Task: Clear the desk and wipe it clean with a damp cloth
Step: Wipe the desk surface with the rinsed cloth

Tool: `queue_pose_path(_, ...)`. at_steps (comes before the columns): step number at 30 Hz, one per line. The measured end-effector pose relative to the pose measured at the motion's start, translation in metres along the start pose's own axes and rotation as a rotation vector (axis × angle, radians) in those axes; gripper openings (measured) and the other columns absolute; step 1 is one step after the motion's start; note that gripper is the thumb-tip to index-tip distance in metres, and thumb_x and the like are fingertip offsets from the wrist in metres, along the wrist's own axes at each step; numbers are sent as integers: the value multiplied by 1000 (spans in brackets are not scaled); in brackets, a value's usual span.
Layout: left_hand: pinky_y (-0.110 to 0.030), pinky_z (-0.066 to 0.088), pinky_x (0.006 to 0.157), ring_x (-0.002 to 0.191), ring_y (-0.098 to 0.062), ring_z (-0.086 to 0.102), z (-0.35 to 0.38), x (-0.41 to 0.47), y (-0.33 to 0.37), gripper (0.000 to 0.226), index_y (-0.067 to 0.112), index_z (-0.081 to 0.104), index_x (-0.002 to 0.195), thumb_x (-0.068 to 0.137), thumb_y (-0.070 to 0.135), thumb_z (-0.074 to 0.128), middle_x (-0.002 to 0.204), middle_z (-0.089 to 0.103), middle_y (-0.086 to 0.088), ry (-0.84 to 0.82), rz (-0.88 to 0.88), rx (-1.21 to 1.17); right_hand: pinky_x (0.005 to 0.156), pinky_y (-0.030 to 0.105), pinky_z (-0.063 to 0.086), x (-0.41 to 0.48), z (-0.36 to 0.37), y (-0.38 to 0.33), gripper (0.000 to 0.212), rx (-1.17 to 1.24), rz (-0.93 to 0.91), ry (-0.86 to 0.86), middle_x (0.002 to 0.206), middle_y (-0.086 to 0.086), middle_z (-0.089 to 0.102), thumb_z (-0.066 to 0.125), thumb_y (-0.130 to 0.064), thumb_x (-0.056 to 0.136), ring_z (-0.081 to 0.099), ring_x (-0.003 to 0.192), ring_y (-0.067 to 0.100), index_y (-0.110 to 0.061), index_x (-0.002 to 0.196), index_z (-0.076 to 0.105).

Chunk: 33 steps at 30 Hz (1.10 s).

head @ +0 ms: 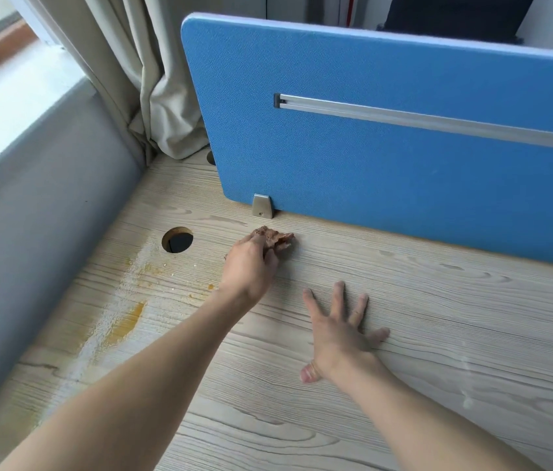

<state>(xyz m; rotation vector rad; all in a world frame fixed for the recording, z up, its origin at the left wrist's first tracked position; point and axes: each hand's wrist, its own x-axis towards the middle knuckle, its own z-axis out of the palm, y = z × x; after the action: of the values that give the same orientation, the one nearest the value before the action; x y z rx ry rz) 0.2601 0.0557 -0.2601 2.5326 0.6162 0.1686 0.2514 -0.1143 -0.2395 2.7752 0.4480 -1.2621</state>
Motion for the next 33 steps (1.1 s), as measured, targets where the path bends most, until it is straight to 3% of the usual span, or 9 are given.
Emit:
queue_pose_path(5, -34, 47, 57, 64, -21, 56, -31, -8, 13, 22, 10, 51, 79, 101, 16, 53, 77, 61, -11, -27, -403, -827, 105, 82, 11, -5, -1, 4, 132, 29, -19, -3, 157, 6, -41, 88, -42, 70, -30, 143, 50, -49, 153, -14)
queue_pose_path(7, -33, 49, 57, 60, -16, 58, -45, -18, 18, 27, 13, 48, 76, 103, 14, 51, 75, 59, -10, -156, -519, -1237, 112, 70, 22, -5, -6, 3, 96, 171, -25, 168, 165, 7, -2, 80, -51, 77, 1, 150, 45, -45, 153, 21)
queue_pose_path(9, -36, 52, 66, 63, -16, 61, -52, -29, 17, 28, 15, 48, 74, 102, 14, 52, 75, 64, -8, -250, -552, -1452, 107, 45, 39, -4, -16, -3, 49, 556, -91, 475, 139, 5, 50, 72, -50, 85, 45, 130, 29, -31, 127, 57)
queue_pose_path(12, -40, 52, 81, 79, -21, 63, -57, -42, 20, 25, 16, 54, 74, 99, 19, 58, 91, 69, -13, -317, -539, -1526, 90, 27, 46, -9, -36, -25, 30, 998, -332, 612, 111, 0, 62, 74, -37, 86, 59, 101, 13, -21, 109, 64)
queue_pose_path(16, -41, 49, 96, 99, -23, 70, -69, -56, 30, 19, 13, 62, 85, 100, 21, 54, 105, 73, -16, -366, -462, -1595, 89, 27, 53, -13, -50, -40, 41, 1037, -478, 557, 114, -2, 66, 78, -33, 84, 64, 100, 10, -19, 121, 67)
queue_pose_path(21, -45, 44, 106, 97, -20, 69, -75, -63, 25, 20, 9, 68, 86, 99, 18, 55, 96, 73, -13, -284, -436, -1566, 84, 32, 58, -22, -52, -38, 17, 1016, -618, 495, 92, -10, 77, 67, -23, 94, 71, 88, 5, -26, 109, 76)
queue_pose_path(26, -42, 49, 96, 90, -16, 64, -73, -68, 22, 15, 10, 67, 86, 96, 17, 60, 93, 70, -10, -200, -484, -1549, 53, 28, 36, -29, -52, -39, 35, 856, -550, 642, 51, -12, 52, 60, -21, 97, 44, 51, 7, -16, 63, 60)
queue_pose_path(30, -30, 56, 74, 83, -18, 70, -79, -71, 27, 24, 6, 66, 79, 99, 12, 56, 92, 71, -17, -137, -482, -1497, 69, 31, 55, -36, -49, -39, 8, 901, -603, 511, 76, -8, 74, 71, -24, 90, 67, 71, 5, -18, 87, 77)
queue_pose_path(33, -32, 59, 73, 83, -25, 72, -81, -73, 32, 23, -1, 66, 80, 99, 6, 56, 93, 70, -27, -75, -470, -1399, 66, 42, 58, -36, -47, -41, 17, 884, -539, 529, 67, 0, 72, 68, -21, 92, 71, 67, 19, -15, 76, 73)
